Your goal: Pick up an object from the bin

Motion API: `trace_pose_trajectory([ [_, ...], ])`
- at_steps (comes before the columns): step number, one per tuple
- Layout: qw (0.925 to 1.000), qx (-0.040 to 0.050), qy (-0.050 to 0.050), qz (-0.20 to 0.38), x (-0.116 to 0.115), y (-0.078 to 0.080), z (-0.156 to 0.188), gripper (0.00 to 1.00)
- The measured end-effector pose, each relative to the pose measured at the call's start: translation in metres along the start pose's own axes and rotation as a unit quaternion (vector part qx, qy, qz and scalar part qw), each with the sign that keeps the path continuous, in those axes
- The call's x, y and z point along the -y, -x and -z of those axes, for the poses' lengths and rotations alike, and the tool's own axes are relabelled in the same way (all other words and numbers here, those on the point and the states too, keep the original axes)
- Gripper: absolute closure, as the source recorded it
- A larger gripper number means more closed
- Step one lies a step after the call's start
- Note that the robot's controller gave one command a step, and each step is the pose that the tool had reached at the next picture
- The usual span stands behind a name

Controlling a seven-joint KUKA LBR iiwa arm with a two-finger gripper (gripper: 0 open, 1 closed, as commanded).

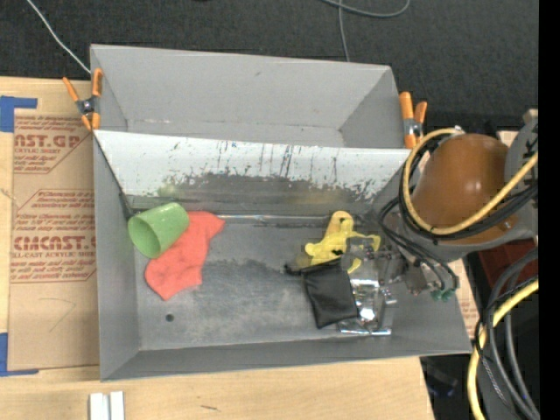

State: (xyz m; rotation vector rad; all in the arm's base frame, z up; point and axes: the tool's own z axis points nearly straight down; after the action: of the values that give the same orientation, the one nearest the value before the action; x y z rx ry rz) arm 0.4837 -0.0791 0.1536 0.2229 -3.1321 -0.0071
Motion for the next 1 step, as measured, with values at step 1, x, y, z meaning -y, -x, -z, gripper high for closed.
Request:
trace_pose_trajectory([
  [1, 0.999, 0.0001, 0.001, 0.044, -0.0046, 0.016, -0.0862, 0.0],
])
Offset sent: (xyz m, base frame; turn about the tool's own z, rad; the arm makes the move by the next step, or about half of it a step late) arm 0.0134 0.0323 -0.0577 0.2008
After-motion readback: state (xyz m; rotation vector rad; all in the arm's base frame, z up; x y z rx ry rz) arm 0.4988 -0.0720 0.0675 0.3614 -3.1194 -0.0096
